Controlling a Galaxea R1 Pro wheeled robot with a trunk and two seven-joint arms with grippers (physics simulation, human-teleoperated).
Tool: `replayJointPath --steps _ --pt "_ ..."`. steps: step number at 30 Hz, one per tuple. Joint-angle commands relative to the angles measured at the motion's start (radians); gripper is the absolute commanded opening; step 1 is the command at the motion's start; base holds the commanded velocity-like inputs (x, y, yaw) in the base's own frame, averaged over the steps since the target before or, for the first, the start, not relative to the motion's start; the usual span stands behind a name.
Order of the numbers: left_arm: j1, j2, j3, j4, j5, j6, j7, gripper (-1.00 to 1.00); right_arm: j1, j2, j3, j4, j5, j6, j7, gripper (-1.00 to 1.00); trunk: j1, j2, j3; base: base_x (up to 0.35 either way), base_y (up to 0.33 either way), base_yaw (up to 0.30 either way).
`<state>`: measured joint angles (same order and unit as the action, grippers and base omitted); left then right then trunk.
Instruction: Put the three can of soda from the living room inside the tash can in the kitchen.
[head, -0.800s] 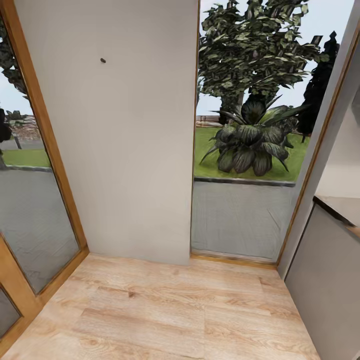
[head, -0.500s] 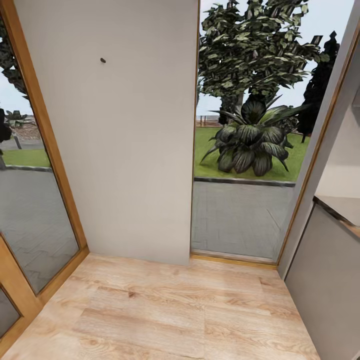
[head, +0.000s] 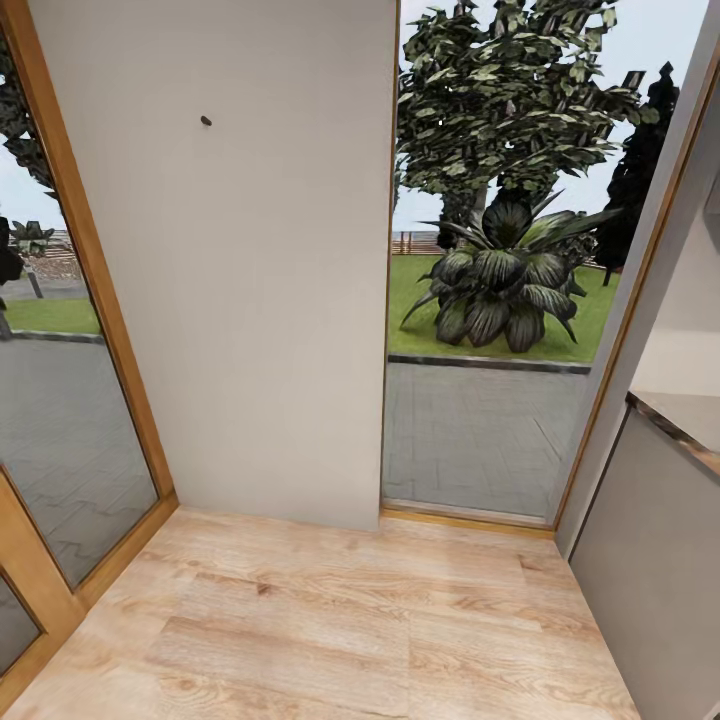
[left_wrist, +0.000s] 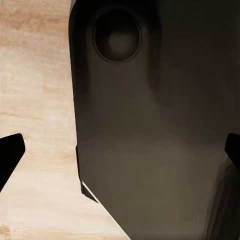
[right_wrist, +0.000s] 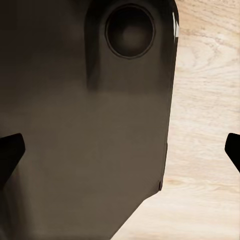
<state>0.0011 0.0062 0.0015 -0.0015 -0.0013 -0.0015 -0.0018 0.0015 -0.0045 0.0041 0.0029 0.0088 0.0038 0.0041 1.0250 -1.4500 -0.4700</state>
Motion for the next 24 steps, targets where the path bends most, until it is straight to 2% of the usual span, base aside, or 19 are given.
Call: replayJointPath --steps 1,10,18,19,24 --pt "0.0 0.0 0.0 0.0 0.0 0.0 0.0 1.0 0.0 0.0 0.0 0.0 0.0 0.0 0.0 1.0 0.0 0.0 0.0 0.0 0.0 0.0" --pt "-0.01 -0.001 -0.003 -0.028 0.0 -0.028 0.003 1.0 -0.003 -0.011 0.002 -0.021 0.005 -0.03 -0.006 1.0 0.0 0.0 0.0 0.0 0.0 0.0" --pt "-0.02 0.0 -0.005 -0.074 0.0 -0.047 0.001 1.0 -0.029 -0.051 0.002 -0.043 0.006 -0.075 -0.006 1.0 0.0 0.0 0.0 0.0 0.0 0.0" --pt "-0.021 0.0 -0.005 -0.298 -0.001 -0.047 0.001 1.0 -0.043 -0.062 0.002 -0.083 0.006 -0.13 -0.006 1.0 0.0 0.0 0.0 0.0 0.0 0.0" --pt "-0.022 0.0 -0.007 -0.446 -0.002 -0.046 0.0 1.0 -0.06 -0.084 0.002 -0.228 0.006 -0.141 -0.004 1.0 0.0 0.0 0.0 0.0 0.0 0.0"
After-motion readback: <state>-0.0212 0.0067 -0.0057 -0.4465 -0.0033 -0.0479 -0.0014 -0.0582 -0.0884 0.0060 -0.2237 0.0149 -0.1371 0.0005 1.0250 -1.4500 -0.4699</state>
